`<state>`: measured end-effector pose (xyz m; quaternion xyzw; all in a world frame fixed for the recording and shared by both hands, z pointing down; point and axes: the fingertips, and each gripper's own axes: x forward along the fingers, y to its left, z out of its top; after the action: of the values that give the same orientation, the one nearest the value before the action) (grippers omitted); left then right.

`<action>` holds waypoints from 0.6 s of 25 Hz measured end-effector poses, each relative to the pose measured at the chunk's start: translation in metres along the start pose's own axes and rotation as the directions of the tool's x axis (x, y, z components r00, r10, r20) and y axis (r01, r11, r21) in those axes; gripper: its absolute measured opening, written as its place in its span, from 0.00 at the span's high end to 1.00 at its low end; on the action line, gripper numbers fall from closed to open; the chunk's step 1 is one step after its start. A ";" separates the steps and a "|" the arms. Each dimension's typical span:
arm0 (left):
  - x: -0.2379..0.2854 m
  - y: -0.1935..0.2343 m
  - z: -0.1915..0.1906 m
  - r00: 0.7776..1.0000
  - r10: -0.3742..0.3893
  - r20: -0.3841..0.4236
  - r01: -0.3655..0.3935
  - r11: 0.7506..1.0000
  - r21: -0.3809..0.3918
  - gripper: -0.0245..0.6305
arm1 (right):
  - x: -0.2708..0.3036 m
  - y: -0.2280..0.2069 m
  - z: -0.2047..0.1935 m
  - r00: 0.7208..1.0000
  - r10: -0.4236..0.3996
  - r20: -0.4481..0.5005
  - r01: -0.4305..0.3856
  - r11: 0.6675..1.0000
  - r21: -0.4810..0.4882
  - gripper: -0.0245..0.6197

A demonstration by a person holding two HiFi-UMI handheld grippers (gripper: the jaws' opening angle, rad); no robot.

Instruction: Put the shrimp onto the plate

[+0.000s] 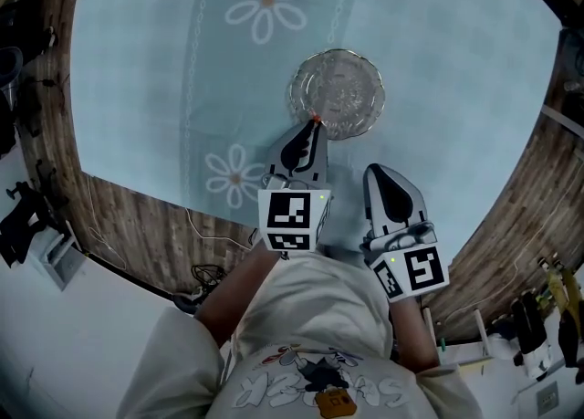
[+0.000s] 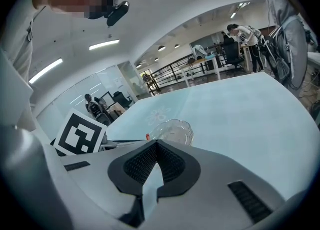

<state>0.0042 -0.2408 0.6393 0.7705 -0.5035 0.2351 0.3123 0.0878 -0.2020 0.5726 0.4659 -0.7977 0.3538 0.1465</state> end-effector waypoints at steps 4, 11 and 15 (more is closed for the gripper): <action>0.008 0.002 -0.004 1.000 -0.013 -0.023 0.013 1.000 0.008 0.91 | 0.003 -0.003 -0.001 1.000 -0.017 0.005 0.017 1.000 0.021 0.93; 0.007 -0.003 -0.007 0.999 -0.038 -0.037 0.039 0.999 0.023 0.90 | 0.002 -0.001 0.000 1.000 -0.020 0.011 0.020 0.999 0.028 0.93; 0.000 -0.001 -0.009 0.999 -0.031 -0.021 0.031 1.000 0.003 0.90 | -0.002 0.003 0.001 1.000 -0.014 0.022 0.013 1.000 0.022 0.93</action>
<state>0.0043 -0.2339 0.6451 0.7762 -0.4878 0.2394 0.3199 0.0860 -0.2001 0.5695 0.4767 -0.7923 0.3561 0.1351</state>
